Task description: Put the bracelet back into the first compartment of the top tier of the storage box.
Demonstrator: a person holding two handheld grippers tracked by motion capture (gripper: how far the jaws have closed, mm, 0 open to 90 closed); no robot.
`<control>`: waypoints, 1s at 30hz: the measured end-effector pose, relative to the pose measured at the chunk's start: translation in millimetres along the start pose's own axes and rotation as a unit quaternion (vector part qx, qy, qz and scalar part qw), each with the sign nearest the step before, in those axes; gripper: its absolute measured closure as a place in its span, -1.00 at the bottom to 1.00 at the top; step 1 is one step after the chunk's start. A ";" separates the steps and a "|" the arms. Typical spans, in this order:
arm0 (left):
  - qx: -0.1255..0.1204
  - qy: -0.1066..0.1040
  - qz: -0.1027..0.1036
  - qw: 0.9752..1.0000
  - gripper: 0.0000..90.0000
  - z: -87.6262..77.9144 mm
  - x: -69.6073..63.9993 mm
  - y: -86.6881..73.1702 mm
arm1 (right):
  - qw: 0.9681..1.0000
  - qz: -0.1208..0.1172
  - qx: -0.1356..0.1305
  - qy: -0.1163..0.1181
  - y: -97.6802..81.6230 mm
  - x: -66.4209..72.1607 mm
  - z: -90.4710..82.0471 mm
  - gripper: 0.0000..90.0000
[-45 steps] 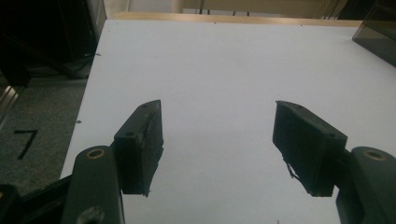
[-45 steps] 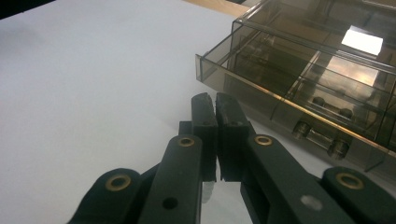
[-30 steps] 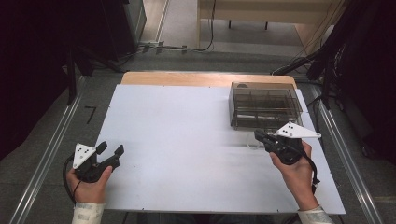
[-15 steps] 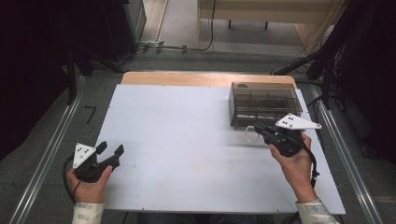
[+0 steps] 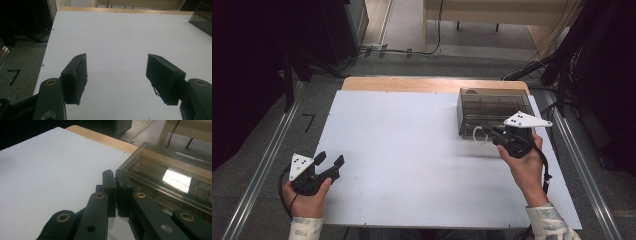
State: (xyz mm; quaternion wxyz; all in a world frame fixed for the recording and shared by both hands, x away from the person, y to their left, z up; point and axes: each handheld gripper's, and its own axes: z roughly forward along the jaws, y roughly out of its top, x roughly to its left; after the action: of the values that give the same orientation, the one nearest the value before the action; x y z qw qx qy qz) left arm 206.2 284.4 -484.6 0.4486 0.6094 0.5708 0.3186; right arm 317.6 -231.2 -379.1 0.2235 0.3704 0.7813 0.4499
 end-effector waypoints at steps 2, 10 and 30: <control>0.000 0.000 0.000 1.000 -0.24 0.1 -0.1 0.1 | 1.000 0.000 0.001 -0.001 1.1 -0.7 1.8 0.89; 0.000 0.000 0.000 1.000 -0.25 0.1 0.2 0.0 | 1.000 0.004 -0.001 -0.005 6.2 -4.4 9.2 0.89; -0.001 -0.001 0.000 1.000 -0.24 -0.1 1.0 0.0 | 1.000 0.018 -0.007 -0.013 18.5 -11.9 26.8 0.89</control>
State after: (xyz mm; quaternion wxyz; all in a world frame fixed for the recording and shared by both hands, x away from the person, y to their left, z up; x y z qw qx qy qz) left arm 206.3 285.3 -484.7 0.4504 0.6091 0.5699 0.3185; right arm 350.3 -220.2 -376.1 0.2282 0.3885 0.7681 0.4549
